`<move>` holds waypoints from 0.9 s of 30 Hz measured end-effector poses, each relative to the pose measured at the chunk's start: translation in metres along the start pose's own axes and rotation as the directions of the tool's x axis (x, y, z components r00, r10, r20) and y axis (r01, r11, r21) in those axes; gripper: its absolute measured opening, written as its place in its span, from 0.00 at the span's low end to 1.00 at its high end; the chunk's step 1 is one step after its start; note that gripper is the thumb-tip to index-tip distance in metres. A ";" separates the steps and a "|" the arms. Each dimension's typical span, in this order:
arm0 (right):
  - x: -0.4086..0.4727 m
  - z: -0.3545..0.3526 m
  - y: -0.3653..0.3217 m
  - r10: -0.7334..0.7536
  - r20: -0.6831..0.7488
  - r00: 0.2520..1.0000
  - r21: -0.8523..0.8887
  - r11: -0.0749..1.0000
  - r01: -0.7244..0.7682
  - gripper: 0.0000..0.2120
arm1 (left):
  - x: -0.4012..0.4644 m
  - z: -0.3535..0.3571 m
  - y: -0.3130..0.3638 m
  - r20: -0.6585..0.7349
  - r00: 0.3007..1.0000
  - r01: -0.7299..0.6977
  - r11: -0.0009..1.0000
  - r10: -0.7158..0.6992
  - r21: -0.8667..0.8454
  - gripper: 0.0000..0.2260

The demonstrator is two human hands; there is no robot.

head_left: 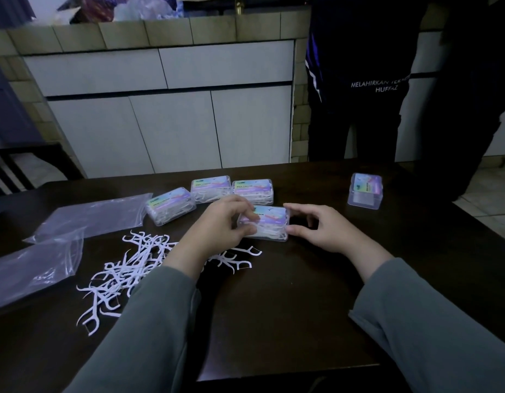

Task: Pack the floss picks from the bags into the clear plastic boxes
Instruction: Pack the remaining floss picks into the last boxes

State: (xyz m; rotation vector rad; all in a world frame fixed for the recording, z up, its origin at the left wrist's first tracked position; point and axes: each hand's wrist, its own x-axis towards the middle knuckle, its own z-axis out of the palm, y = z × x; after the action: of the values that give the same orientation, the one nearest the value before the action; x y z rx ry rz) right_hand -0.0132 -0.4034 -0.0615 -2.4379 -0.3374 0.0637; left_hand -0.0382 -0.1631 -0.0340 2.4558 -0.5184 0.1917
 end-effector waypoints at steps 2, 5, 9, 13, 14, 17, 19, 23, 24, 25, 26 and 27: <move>0.001 0.002 -0.002 0.019 -0.016 1.000 0.031 0.999 -0.018 0.28 | 0.000 0.000 -0.002 -0.006 1.000 -0.003 1.000 0.003 -0.010 0.09; 0.003 0.002 -0.005 0.014 -0.041 0.999 0.063 0.998 -0.012 0.25 | 0.001 0.001 -0.003 -0.008 1.000 -0.012 0.999 0.012 -0.031 0.08; -0.001 0.000 -0.008 -0.029 -0.017 0.999 0.019 0.999 0.029 0.26 | 0.003 0.003 -0.003 0.001 0.999 -0.038 0.999 0.038 -0.014 0.09; -0.012 -0.004 -0.015 -0.114 -0.058 0.992 -0.173 0.980 0.102 0.26 | 0.003 0.003 -0.005 -0.012 0.999 -0.049 0.999 0.049 0.011 0.13; -0.013 -0.004 -0.018 -0.165 -0.081 0.983 -0.223 0.964 0.144 0.25 | 0.003 0.004 -0.005 -0.033 0.998 -0.047 0.999 0.048 0.019 0.13; -0.012 -0.001 -0.021 -0.318 -0.115 0.941 -0.294 0.916 0.274 0.23 | 0.004 0.008 -0.005 -0.076 0.995 -0.055 0.997 0.059 0.054 0.14; -0.010 0.002 -0.019 -0.379 -0.119 0.918 -0.315 0.891 0.327 0.20 | 0.004 0.007 -0.009 -0.074 0.994 -0.072 0.995 0.077 0.071 0.14; -0.009 0.008 -0.018 -0.422 -0.125 0.898 -0.271 0.885 0.378 0.19 | 0.005 0.003 -0.019 -0.076 0.988 -0.124 0.988 0.131 0.095 0.14; -0.010 0.008 -0.018 -0.410 -0.130 0.903 -0.244 0.896 0.371 0.19 | 0.005 0.004 -0.020 -0.079 0.988 -0.126 0.987 0.134 0.100 0.14; -0.010 0.008 -0.019 -0.397 -0.134 0.908 -0.227 0.904 0.362 0.19 | 0.005 0.005 -0.020 -0.083 0.987 -0.127 0.987 0.135 0.097 0.14; -0.010 0.008 -0.020 -0.386 -0.135 0.913 -0.221 0.909 0.352 0.18 | 0.005 0.006 -0.021 -0.086 0.987 -0.125 0.988 0.133 0.090 0.14; -0.010 0.009 -0.021 -0.377 -0.134 0.916 -0.221 0.913 0.344 0.18 | 0.006 0.007 -0.022 -0.095 0.987 -0.126 0.989 0.133 0.079 0.14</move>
State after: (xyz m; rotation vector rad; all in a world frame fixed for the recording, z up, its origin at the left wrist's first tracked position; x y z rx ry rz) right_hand -0.0286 -0.3852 -0.0556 -2.5047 -0.7403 -0.3590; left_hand -0.0239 -0.1527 -0.0500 2.4689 -0.6383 0.3911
